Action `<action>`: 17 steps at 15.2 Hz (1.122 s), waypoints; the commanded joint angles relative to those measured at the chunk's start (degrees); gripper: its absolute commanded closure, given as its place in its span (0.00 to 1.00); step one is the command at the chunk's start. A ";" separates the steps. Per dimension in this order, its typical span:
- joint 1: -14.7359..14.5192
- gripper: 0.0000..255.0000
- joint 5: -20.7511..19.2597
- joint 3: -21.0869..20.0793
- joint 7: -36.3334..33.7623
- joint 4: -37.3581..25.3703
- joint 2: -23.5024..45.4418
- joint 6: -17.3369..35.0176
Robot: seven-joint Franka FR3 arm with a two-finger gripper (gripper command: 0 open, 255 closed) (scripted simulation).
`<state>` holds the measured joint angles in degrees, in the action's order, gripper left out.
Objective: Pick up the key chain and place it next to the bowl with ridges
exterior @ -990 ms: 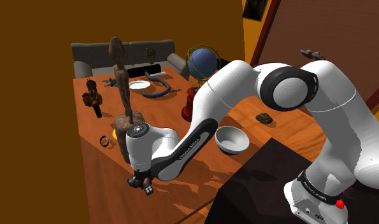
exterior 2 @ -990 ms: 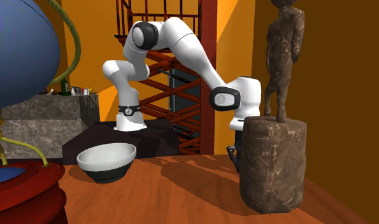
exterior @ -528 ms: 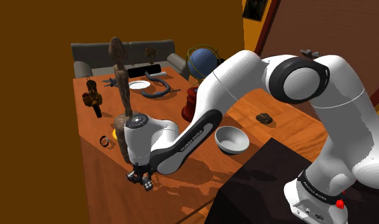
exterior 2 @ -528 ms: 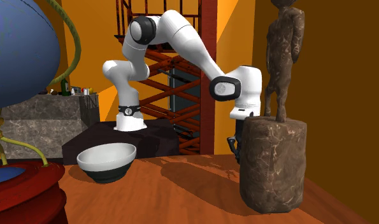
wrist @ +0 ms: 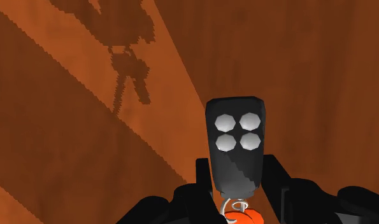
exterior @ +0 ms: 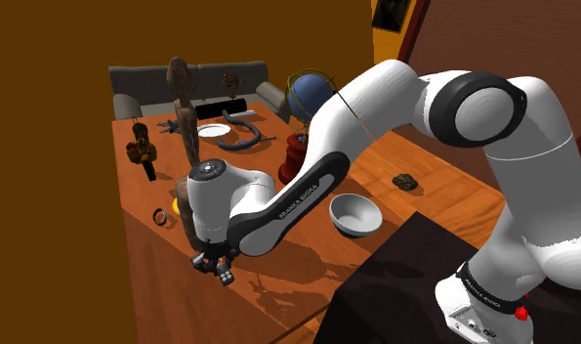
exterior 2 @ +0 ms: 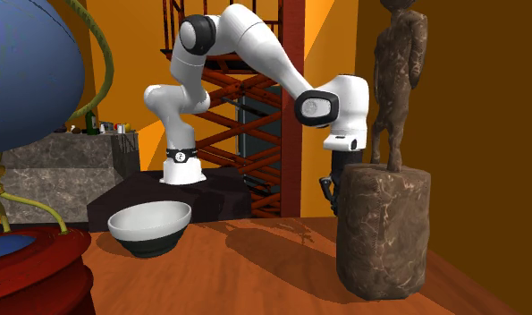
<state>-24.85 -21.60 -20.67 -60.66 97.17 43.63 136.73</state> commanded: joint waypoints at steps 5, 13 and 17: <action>0.89 1.00 1.30 -1.25 0.72 0.82 -3.50 -2.68; 1.92 1.00 3.10 -2.74 1.80 0.91 -7.60 -6.57; 4.69 1.00 4.12 -3.30 3.66 5.86 -11.46 -5.29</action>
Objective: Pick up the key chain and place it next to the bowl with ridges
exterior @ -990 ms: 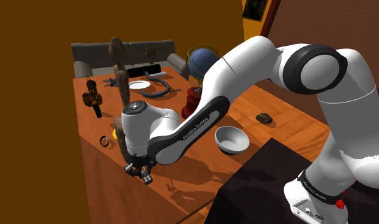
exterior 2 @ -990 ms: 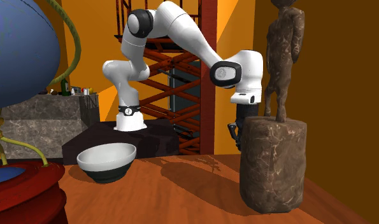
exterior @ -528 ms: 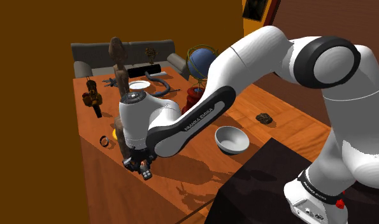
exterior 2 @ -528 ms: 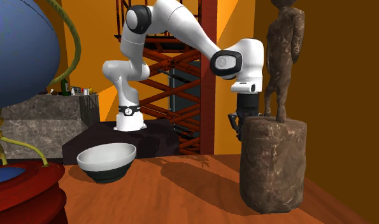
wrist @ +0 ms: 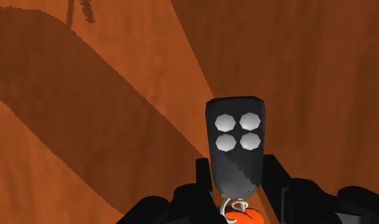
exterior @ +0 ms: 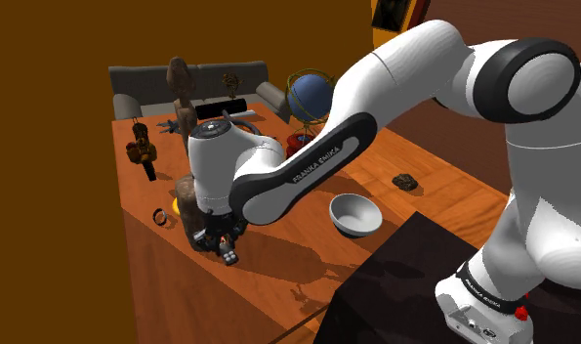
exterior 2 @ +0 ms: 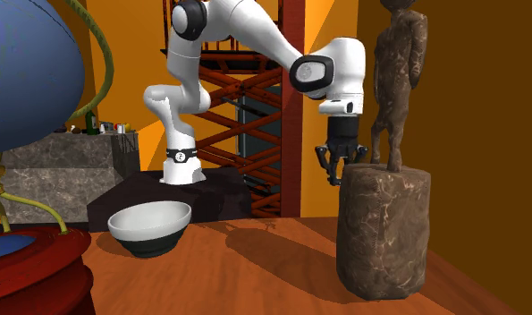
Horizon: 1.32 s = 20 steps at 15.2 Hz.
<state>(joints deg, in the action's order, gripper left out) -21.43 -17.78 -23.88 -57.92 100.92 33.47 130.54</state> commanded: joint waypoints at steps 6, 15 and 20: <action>8.75 1.00 2.70 -0.58 7.11 15.06 -9.47 6.42; 19.38 1.00 7.57 -0.08 19.94 29.71 -19.58 12.40; 24.73 1.00 10.48 1.28 28.49 35.61 -23.98 14.62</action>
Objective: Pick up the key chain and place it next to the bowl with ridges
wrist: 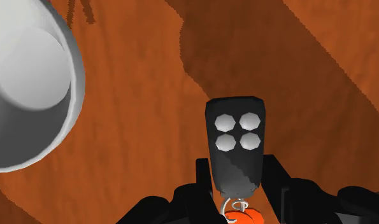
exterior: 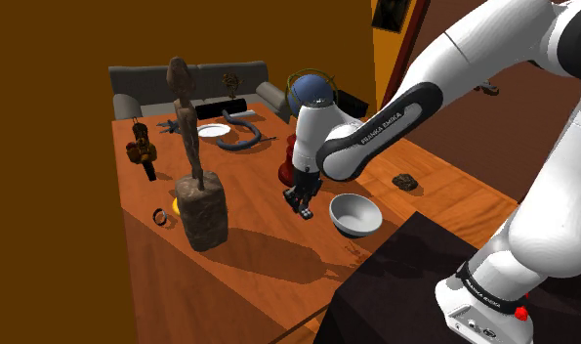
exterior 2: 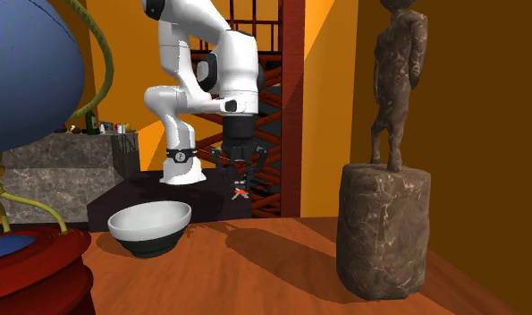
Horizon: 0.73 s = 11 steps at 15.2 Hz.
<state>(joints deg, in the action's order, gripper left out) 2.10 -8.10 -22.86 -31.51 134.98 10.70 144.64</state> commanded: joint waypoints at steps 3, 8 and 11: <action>4.20 1.00 2.35 1.52 7.45 4.30 -3.32 1.50; 6.21 1.00 2.23 3.01 10.74 6.09 -3.10 3.60; 5.90 1.00 0.41 3.60 9.42 6.15 -0.74 5.84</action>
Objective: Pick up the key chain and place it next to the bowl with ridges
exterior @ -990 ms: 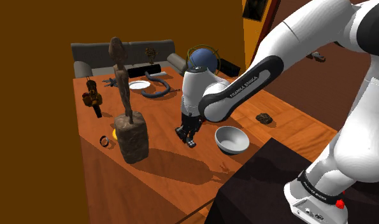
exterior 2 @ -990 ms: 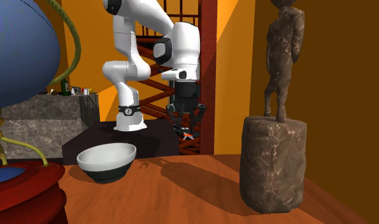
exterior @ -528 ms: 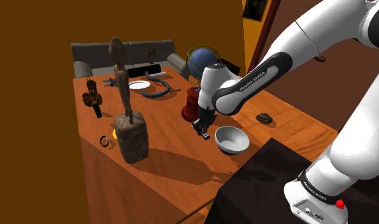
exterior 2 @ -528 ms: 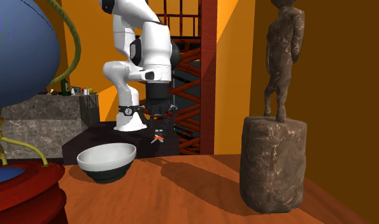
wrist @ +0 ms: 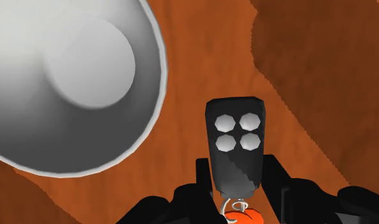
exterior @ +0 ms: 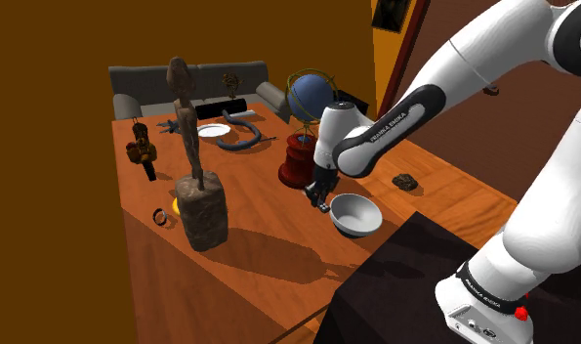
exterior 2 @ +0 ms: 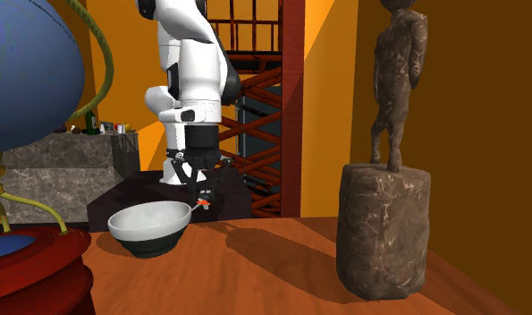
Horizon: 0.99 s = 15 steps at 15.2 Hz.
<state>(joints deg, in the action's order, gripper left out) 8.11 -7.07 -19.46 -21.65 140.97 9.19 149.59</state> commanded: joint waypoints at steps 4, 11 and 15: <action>-0.79 1.00 -3.21 1.33 -2.32 0.02 4.02 3.77; -2.73 1.00 -7.71 4.15 -5.64 -0.81 9.88 8.53; -4.20 1.00 -10.01 6.10 -7.39 -1.59 13.28 11.10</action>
<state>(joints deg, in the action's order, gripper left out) 4.27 -16.52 -13.85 -28.61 139.55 21.67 160.04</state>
